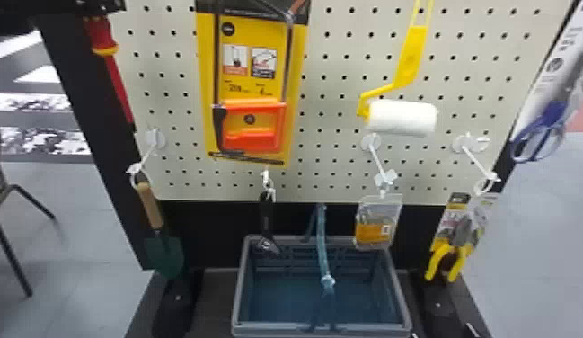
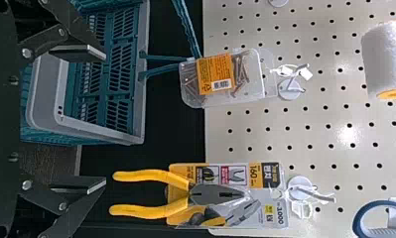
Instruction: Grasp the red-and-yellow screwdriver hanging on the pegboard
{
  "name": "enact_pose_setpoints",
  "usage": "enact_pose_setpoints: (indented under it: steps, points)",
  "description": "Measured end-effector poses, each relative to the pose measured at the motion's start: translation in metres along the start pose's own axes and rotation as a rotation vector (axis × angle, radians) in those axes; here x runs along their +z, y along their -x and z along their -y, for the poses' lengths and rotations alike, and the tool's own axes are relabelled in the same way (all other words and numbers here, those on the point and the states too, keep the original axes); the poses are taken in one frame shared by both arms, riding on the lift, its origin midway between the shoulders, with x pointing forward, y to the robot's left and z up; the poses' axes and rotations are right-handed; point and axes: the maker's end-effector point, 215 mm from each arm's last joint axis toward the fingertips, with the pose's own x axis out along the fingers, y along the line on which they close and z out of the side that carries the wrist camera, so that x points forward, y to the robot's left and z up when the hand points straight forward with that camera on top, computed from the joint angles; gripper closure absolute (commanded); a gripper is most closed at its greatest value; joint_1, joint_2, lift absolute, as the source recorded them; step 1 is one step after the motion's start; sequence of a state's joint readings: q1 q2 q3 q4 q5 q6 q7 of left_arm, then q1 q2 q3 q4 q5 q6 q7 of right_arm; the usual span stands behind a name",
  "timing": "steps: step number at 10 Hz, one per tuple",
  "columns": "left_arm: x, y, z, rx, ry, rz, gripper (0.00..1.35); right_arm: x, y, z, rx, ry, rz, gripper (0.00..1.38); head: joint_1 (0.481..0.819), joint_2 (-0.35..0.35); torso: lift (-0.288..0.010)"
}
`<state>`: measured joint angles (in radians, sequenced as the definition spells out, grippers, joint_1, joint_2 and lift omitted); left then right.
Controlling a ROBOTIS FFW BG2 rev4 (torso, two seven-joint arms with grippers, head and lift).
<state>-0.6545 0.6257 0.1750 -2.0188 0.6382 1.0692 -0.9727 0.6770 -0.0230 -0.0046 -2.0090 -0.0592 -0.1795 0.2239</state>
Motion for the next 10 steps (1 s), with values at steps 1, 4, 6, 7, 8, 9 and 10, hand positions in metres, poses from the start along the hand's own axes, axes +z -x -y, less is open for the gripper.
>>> enact_pose_setpoints:
  steps: [1, 4, 6, 7, 8, 9, 10]
  points:
    - [-0.0001, 0.0002, -0.0003, 0.001, 0.000, 0.000, 1.12, 0.0000, 0.0000, 0.0000, 0.000, 0.000, 0.000, 0.39, 0.549, 0.000, -0.100]
    - [-0.0042, -0.0006, 0.0001, -0.001, 0.008, -0.003, 1.12, -0.0008, 0.0007, -0.0001, 0.000, -0.001, -0.002, 0.39, 0.549, 0.000, -0.100]
    - [-0.0047, -0.0008, 0.0000, -0.001, 0.009, -0.003, 1.12, -0.0009, 0.0008, -0.0001, 0.000, -0.001, -0.002, 0.39, 0.549, 0.000, -0.100]
    - [-0.0050, -0.0011, 0.0001, -0.002, 0.010, -0.004, 1.12, -0.0008, 0.0007, -0.0001, 0.000, -0.001, -0.002, 0.39, 0.549, 0.000, -0.100]
    - [-0.0051, -0.0015, 0.0002, -0.003, 0.010, -0.005, 1.12, -0.0009, 0.0007, -0.0001, 0.000, 0.000, -0.002, 0.39, 0.549, 0.000, -0.100]
    - [-0.0050, -0.0018, 0.0004, -0.003, 0.009, -0.005, 1.12, -0.0011, 0.0009, -0.0002, 0.000, 0.000, -0.003, 0.39, 0.549, 0.000, -0.100]
    - [-0.0051, -0.0019, 0.0004, -0.004, 0.009, -0.006, 1.12, -0.0014, 0.0012, -0.0002, 0.000, -0.001, -0.003, 0.39, 0.549, 0.000, -0.100]
